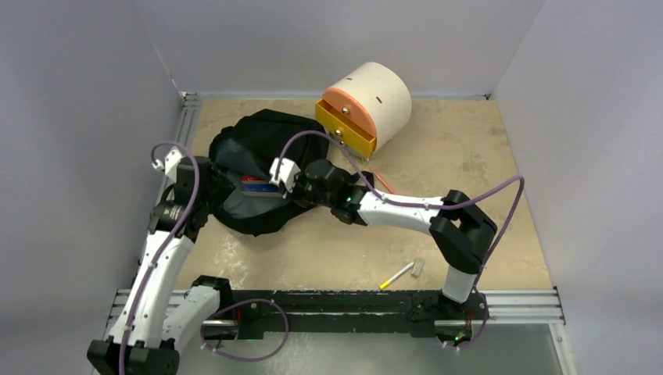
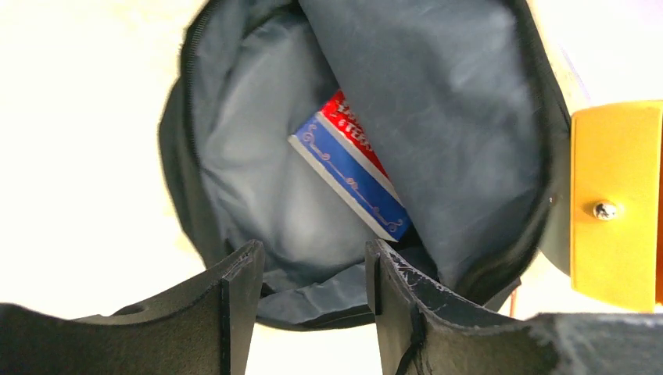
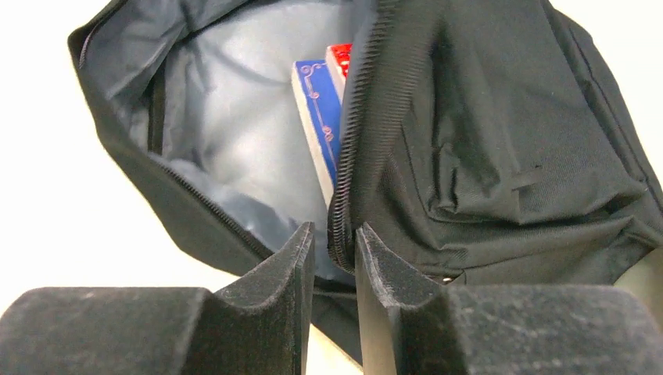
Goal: Pack the student bag
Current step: Place the book in the student bag, then adjust the student bag at the center of the board.
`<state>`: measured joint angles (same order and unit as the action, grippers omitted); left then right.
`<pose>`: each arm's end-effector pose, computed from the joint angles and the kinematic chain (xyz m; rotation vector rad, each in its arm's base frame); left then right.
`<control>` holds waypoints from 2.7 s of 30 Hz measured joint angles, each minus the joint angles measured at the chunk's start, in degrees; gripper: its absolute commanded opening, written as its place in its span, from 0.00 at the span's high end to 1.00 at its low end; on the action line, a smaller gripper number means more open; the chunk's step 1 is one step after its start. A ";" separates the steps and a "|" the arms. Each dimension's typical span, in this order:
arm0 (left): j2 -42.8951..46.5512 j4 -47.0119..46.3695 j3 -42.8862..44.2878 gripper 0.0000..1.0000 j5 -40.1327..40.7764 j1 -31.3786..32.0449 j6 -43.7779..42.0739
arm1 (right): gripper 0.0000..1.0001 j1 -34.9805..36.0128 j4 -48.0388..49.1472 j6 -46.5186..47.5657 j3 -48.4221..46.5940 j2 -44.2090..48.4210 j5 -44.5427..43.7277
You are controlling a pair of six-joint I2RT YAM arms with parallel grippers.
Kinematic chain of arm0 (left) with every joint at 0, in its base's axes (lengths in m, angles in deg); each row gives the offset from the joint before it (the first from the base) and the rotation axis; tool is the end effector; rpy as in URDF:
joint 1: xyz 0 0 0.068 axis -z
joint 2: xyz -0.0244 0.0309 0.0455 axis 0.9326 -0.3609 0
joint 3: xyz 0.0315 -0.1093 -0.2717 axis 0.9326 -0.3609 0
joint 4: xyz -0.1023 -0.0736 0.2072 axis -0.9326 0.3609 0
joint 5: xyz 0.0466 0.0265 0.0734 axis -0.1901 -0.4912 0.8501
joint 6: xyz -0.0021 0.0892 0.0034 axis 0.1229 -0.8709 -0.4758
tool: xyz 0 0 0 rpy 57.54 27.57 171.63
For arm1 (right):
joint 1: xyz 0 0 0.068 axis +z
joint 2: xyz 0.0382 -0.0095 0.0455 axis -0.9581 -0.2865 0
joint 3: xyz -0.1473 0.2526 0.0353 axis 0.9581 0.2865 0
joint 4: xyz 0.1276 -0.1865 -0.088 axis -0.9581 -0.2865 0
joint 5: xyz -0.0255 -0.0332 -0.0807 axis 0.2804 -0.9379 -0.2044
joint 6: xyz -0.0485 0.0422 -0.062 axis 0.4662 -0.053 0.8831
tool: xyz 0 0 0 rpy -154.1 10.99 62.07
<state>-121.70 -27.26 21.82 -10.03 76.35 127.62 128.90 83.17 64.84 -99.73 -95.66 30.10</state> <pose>0.1739 -0.0016 0.3032 -1.0301 2.0198 -0.2714 0.2509 0.3767 0.2818 -1.1216 1.4858 0.5674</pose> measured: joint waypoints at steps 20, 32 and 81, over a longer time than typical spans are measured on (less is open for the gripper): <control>-1.84 11.10 3.21 0.48 5.51 -0.02 0.46 | 0.52 2.93 10.62 -8.33 9.20 12.85 -3.26; -3.39 12.24 -5.81 0.47 -2.10 -0.02 2.01 | 0.49 0.17 -0.22 -41.27 8.41 11.41 -13.64; -1.16 16.13 -1.51 0.45 -10.47 8.44 6.99 | 0.43 -1.92 -5.70 -51.63 14.80 18.18 -18.45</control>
<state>-122.86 -11.13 20.31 -20.50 84.79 134.61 126.98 77.47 13.21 -84.94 -77.48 11.65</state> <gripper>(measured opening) 0.501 0.549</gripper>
